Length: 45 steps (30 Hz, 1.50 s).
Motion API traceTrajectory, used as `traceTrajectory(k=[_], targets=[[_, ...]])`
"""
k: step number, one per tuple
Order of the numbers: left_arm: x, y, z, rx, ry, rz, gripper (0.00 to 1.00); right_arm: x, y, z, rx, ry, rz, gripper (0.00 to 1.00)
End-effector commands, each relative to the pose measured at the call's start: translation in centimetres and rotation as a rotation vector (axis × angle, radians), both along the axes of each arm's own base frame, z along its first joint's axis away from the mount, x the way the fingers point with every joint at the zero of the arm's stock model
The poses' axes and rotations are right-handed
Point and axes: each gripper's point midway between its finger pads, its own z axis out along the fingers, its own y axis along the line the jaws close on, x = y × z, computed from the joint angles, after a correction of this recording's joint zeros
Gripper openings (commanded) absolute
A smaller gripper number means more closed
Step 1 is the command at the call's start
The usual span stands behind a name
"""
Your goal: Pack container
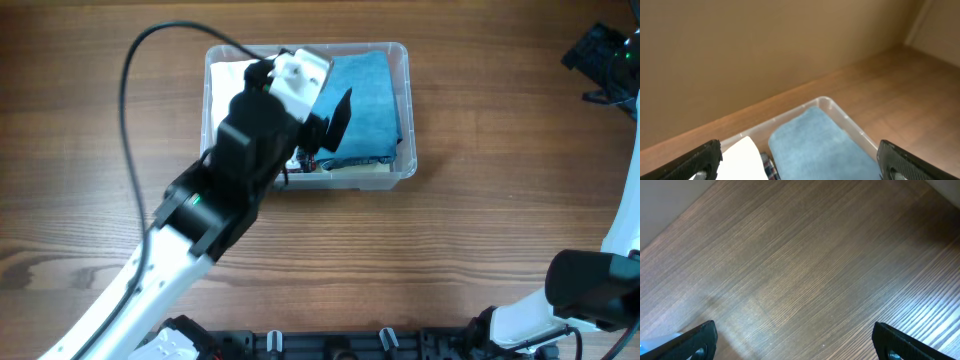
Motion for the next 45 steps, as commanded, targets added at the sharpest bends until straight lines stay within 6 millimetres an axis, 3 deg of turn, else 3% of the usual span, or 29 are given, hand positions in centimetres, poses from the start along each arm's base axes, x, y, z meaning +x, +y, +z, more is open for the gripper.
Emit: traceTrajectory(k=[1,5,14,18,23,32,37,40,45], targets=[[-2.6,0.9,0.9,0.0,0.013,-0.03,1.0,0.3,0.1,-0.3,0.013,0.0,-0.009,1.0],[-4.7,2.5,-0.9,0.068,0.099,-0.03,1.0,0.3,0.1,-0.3,0.012,0.0,-0.009,1.0],[-10.9,9.0,-7.1,0.108,0.464,0.15,1.0,0.3,0.1,-0.3,0.012,0.0,-0.009,1.0],[-12.6,10.3,-8.4,0.14,0.529,0.174,1.0,0.3,0.1,-0.3,0.012,0.0,-0.009,1.0],[-12.4,11.4,-8.7,0.109,0.491,0.216,1.0,0.3,0.1,-0.3,0.012,0.0,-0.009,1.0],[-9.4,14.9,-10.0,-0.224,0.282,0.289,1.0,0.3,0.1,-0.3,0.012,0.0,-0.009,1.0],[-8.7,16.2,-9.4,-0.331,0.093,0.274,1.0,0.3,0.1,-0.3,0.012,0.0,-0.009,1.0],[-8.9,16.9,-9.0,-0.359,-0.025,0.28,1.0,0.3,0.1,-0.3,0.012,0.0,-0.009,1.0],[-9.6,17.8,-10.6,-0.388,-0.134,0.283,1.0,0.3,0.1,-0.3,0.012,0.0,-0.009,1.0]])
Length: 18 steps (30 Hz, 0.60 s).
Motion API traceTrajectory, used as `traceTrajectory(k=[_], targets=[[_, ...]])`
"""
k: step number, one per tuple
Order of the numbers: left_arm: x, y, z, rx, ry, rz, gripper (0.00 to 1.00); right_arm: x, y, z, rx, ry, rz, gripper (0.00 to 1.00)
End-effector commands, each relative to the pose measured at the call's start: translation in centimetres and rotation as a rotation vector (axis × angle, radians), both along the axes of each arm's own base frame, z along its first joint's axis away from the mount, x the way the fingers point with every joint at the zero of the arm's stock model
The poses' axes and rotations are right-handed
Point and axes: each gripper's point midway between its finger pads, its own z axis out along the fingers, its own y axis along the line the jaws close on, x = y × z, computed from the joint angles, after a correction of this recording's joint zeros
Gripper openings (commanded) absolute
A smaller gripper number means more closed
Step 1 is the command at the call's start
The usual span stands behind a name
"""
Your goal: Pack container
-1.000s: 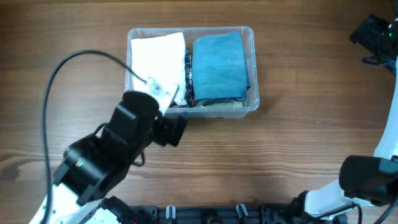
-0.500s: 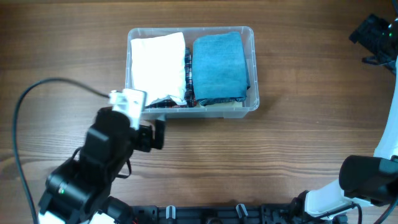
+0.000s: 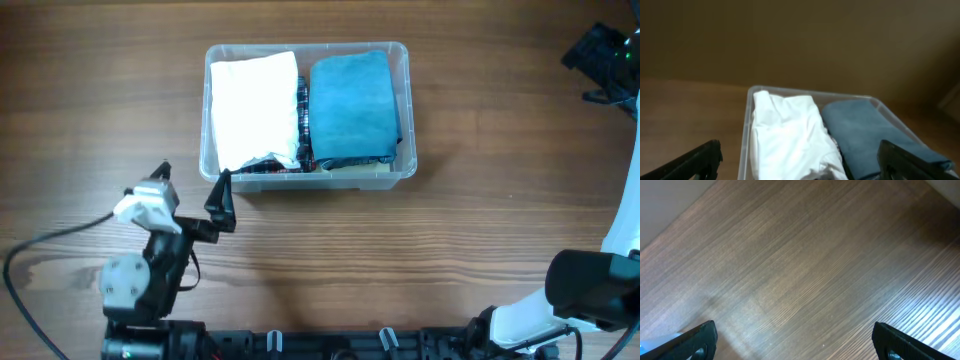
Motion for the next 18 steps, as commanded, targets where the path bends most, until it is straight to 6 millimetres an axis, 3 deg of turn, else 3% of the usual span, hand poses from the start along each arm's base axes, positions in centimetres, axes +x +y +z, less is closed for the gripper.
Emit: traceTrajectory(k=[1,18], targets=[[-0.6,0.1,-1.9,-0.014,-0.042,-0.022,1.0,0.3,0.1,-0.4,0.013,0.001,-0.009,1.0],[-0.9,1.3,-6.4,-0.037,-0.08,0.023,1.0,0.3,0.1,-0.4,0.013,0.001,-0.009,1.0]])
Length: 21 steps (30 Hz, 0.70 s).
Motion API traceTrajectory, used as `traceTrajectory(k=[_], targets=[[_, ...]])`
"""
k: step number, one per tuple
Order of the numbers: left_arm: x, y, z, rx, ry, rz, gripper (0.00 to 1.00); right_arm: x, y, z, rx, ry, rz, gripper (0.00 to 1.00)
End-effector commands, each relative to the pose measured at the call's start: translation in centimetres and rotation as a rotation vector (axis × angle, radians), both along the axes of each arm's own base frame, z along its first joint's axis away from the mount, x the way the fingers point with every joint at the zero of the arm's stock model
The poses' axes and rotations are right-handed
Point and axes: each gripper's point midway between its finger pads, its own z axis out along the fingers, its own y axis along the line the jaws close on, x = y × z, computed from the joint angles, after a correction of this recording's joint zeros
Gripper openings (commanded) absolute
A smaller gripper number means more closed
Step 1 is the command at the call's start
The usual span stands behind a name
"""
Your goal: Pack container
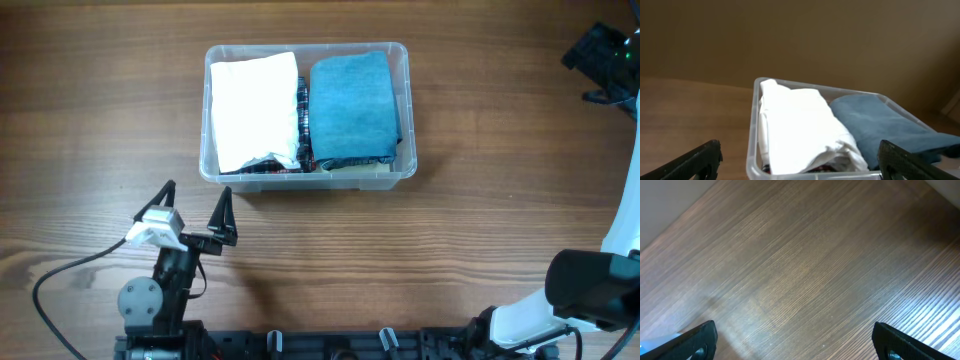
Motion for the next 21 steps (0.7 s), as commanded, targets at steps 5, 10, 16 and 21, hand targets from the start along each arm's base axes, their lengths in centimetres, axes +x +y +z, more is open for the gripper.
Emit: traceTrajectory(k=[5,10,16,21], targets=[[0.2,0.6,-2.9,-0.017,0.052,0.021,1.0,0.3,0.1,-0.4,0.013,0.002,-0.009,1.0],[0.3,1.5,-3.9,-0.013,0.094,0.073,1.0,0.3,0.1,-0.4,0.013,0.002,-0.009,1.0],[0.3,1.4,-3.9,-0.01,0.092,0.073,1.0,0.3,0.1,-0.4,0.013,0.002,-0.009,1.0],[0.3,1.4,-3.9,-0.01,0.094,0.073,1.0,0.3,0.1,-0.4,0.013,0.002,-0.009,1.0]])
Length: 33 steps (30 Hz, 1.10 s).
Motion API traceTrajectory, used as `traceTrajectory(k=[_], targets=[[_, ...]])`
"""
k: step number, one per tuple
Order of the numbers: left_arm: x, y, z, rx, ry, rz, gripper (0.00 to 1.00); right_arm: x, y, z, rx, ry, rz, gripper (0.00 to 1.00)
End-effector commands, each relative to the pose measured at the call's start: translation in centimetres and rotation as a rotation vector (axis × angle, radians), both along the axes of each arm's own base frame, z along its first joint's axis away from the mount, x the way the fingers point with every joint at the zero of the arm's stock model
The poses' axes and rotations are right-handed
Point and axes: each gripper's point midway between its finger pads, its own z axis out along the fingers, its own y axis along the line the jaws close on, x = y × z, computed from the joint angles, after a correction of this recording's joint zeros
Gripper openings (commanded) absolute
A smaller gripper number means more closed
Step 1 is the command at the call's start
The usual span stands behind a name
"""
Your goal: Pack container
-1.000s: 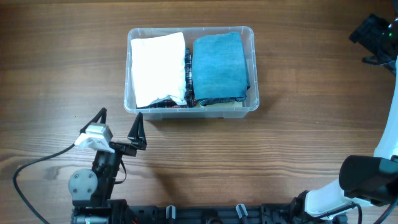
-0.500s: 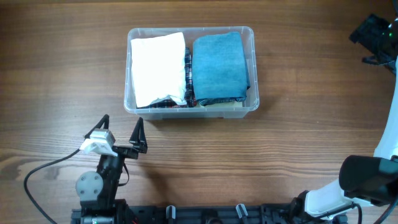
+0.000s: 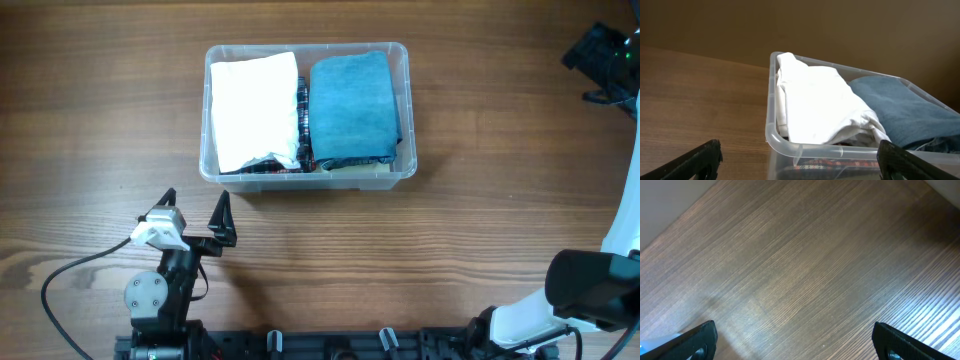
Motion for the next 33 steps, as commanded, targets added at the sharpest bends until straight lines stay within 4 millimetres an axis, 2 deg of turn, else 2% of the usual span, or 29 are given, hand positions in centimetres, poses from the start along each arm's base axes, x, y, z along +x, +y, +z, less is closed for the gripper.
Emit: traceTrajectory(k=[1,24,28,31,33], targets=[[0.0,0.4,-0.2,-0.004,0.001,0.022,1.0,0.3,0.1,-0.4,0.013,0.002,-0.009,1.0],[0.0,0.4,-0.2,-0.004,0.002,0.022,1.0,0.2,0.2,-0.2,0.012,-0.003,-0.006,1.0],[0.0,0.4,-0.2,-0.004,0.002,0.022,1.0,-0.3,1.3,1.9,-0.003,-0.053,0.016,1.0],[0.0,0.4,-0.2,-0.004,0.001,0.022,1.0,-1.2,2.8,4.5,-0.02,-0.119,0.046,1.0],[0.0,0.4,-0.2,-0.004,0.001,0.022,1.0,-2.1,4.6,6.7,-0.033,-0.178,0.086,1.0]])
